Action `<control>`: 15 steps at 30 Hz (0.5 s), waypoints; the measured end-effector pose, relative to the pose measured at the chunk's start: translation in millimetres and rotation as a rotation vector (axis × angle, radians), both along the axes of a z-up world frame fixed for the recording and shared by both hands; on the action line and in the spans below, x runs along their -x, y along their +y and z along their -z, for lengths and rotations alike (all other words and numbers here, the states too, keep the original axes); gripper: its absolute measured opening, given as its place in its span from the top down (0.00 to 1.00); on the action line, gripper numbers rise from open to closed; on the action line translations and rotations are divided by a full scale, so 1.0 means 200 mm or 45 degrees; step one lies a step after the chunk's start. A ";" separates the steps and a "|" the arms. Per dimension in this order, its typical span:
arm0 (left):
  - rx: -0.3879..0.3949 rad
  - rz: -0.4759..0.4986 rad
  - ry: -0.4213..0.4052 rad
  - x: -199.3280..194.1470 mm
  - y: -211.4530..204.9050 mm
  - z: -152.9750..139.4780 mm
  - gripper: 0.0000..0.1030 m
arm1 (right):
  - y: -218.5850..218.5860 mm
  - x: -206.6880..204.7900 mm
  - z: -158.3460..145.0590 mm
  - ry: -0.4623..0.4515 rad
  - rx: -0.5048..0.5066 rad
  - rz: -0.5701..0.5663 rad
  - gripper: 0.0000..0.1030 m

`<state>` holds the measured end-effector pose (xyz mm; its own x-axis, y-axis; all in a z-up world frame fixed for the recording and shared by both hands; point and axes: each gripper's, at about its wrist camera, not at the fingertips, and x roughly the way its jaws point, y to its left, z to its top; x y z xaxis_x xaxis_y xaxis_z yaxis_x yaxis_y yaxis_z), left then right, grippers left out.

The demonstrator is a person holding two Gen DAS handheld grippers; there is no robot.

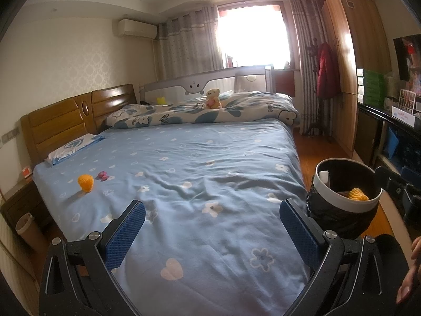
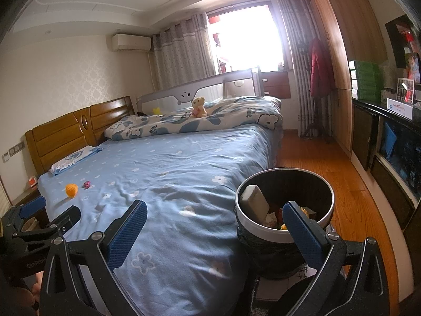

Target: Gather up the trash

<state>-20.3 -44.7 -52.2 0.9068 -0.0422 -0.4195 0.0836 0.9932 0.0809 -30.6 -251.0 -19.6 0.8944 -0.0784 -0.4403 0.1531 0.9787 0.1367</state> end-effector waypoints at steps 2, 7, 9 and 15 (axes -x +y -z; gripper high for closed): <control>0.001 0.000 -0.001 0.00 0.00 0.00 0.00 | 0.00 0.00 0.00 -0.001 0.000 0.000 0.00; -0.001 0.003 -0.001 0.00 0.00 0.00 0.00 | 0.01 0.00 -0.01 -0.003 0.002 -0.003 0.00; -0.001 0.001 -0.002 0.00 0.00 0.00 0.00 | 0.02 0.00 -0.01 -0.003 0.002 -0.004 0.00; 0.001 0.006 -0.001 -0.01 0.01 0.00 0.00 | 0.02 0.00 -0.01 -0.004 0.001 -0.004 0.00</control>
<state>-19.0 -43.3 -52.0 0.9068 -0.0471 -0.4190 0.0884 0.9929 0.0798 -30.8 -247.6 -17.5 0.8961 -0.0760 -0.4373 0.1497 0.9793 0.1363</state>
